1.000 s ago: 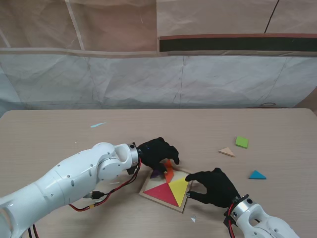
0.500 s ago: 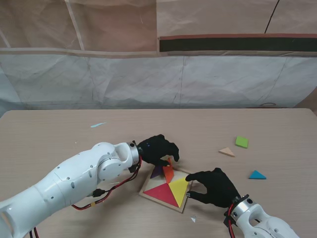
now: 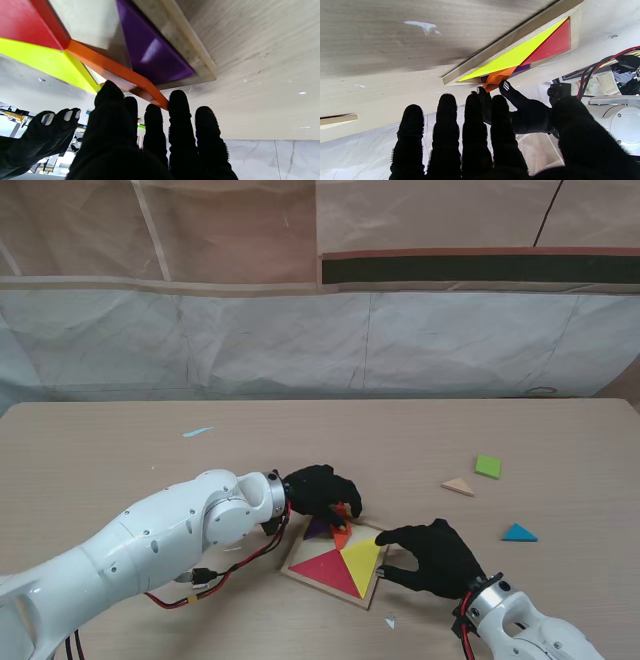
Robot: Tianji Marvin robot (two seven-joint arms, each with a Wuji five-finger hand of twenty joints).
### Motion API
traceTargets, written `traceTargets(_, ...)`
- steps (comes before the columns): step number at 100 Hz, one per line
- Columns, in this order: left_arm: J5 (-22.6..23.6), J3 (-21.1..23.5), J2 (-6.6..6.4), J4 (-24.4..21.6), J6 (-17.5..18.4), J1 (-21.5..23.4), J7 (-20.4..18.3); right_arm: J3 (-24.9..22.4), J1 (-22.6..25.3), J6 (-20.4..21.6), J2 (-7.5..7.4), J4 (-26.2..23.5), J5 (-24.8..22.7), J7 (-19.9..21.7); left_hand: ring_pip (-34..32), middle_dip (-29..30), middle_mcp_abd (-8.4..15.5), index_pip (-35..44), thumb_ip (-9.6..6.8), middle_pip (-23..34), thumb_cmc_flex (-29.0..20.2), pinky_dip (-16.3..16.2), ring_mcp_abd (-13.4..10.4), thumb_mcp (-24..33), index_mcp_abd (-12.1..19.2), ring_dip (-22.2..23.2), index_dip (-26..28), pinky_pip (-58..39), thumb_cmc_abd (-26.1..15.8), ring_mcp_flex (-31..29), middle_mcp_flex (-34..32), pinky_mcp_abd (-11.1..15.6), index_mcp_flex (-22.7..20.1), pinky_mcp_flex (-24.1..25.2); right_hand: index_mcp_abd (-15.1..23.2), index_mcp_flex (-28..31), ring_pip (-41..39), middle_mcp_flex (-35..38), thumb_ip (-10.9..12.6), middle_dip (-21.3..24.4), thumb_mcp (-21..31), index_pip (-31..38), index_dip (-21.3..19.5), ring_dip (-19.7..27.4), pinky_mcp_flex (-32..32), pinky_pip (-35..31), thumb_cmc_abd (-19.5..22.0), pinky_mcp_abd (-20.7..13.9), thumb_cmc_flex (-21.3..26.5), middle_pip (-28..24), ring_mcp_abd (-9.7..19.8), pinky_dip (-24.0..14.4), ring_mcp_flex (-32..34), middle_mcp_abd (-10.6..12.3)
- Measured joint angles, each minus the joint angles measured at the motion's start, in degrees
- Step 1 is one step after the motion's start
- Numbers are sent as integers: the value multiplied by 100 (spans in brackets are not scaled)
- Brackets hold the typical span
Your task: Assemble the tangram pieces into a square
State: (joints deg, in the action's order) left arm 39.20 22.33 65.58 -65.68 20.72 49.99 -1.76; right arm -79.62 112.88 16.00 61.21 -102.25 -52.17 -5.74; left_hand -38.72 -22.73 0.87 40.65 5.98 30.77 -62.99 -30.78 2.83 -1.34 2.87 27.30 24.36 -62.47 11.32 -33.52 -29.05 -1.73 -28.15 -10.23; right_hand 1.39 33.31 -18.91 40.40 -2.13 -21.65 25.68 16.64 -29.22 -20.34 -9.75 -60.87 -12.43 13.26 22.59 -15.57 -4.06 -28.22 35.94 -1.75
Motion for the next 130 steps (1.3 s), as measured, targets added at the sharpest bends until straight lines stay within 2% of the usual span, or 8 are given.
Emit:
traceTargets(17, -64, -10, 73, 54, 138, -19, 102, -4, 2, -1, 0, 0, -2, -7, -21, -14, -71, 391, 0, 41, -627, 17, -170, 2, 11, -11, -166, 5, 264, -266, -163, 156, -156, -243, 0, 4, 0, 0, 0, 0, -29, 0, 0, 0, 0, 0, 0, 0, 0, 0, 0, 0, -14, 0)
traceTargets(59, -301, 3, 144, 169, 462, -35, 176, 0, 10, -27, 2, 0, 10, -5, 100, -49, -78, 511, 0, 64, -699, 162, -218, -22, 61, -66, -186, 195, 267, -394, -401, 228, -179, -367, 0, 7, 0, 0, 0, 0, -29, 1, 0, 0, 1, 0, 0, 0, 0, 0, 0, 0, -14, 0)
traceTargets(76, -316, 12, 155, 189, 555, -30, 141, -3, 13, -28, 2, 0, 10, -6, 104, -49, -79, 596, 14, 67, -689, 164, -241, -136, 130, -66, -299, 206, 267, -377, -634, 209, -559, -370, 0, 7, 0, 0, 0, 0, -29, 1, 0, 0, 1, 0, 0, 0, 0, 0, 0, 0, -14, 0)
traceTargets(82, -316, 24, 145, 169, 558, -23, 78, -3, 13, -29, 2, 0, 10, -6, 102, -49, -79, 686, 41, 68, -495, 164, -179, -282, 131, -66, -373, 207, 265, -377, -637, 114, -923, -281, 0, 7, 0, 0, 0, 0, -29, 1, 0, 0, 1, 0, 0, 0, 0, 0, 0, 0, -14, 0)
traceTargets(94, -169, 31, 86, 75, 568, -15, 28, -3, 12, -29, 2, 0, 11, -7, 120, -49, -79, 715, 116, 68, -227, 172, -171, -358, 132, -66, -375, 281, 260, -92, -530, 56, -932, 101, 0, 7, 0, 0, 0, 0, -29, 2, 0, 0, 1, 0, 0, 0, 0, 0, 0, 0, -14, 0)
traceTargets(111, 1, 86, 26, 13, 613, 13, 51, 2, 8, -29, 2, 2, 15, -7, 349, -49, 8, 813, 121, 46, -109, 188, -171, -406, 135, -66, -405, 497, 250, 460, -210, 9, -1265, 595, 0, 7, 0, 0, 0, 0, -29, 2, 0, 0, 1, 0, 0, 0, 0, 0, 0, 0, -14, 0)
traceTargets(121, 15, 109, 7, 0, 638, 26, 71, 2, 8, -27, 2, 3, 15, -3, 480, -49, 82, 707, 123, -69, 23, 222, -174, -396, 135, -66, -462, 575, 111, 716, 75, -12, -1155, 853, 0, 7, 0, 0, 0, 0, -29, 2, 0, 0, 1, 0, 0, 0, 0, 0, 0, 0, -14, 0)
traceTargets(130, 85, 140, 10, 12, 660, 50, 226, 4, 4, -25, 2, 7, 15, -6, 588, -49, 98, 228, 124, -163, 38, 273, -182, -406, 155, -66, -339, 694, -25, 1086, 504, -14, -538, 1144, 0, 7, 0, 0, 0, 0, -29, 2, 0, 0, 1, 0, 0, 0, 0, 0, 0, 0, -14, 0)
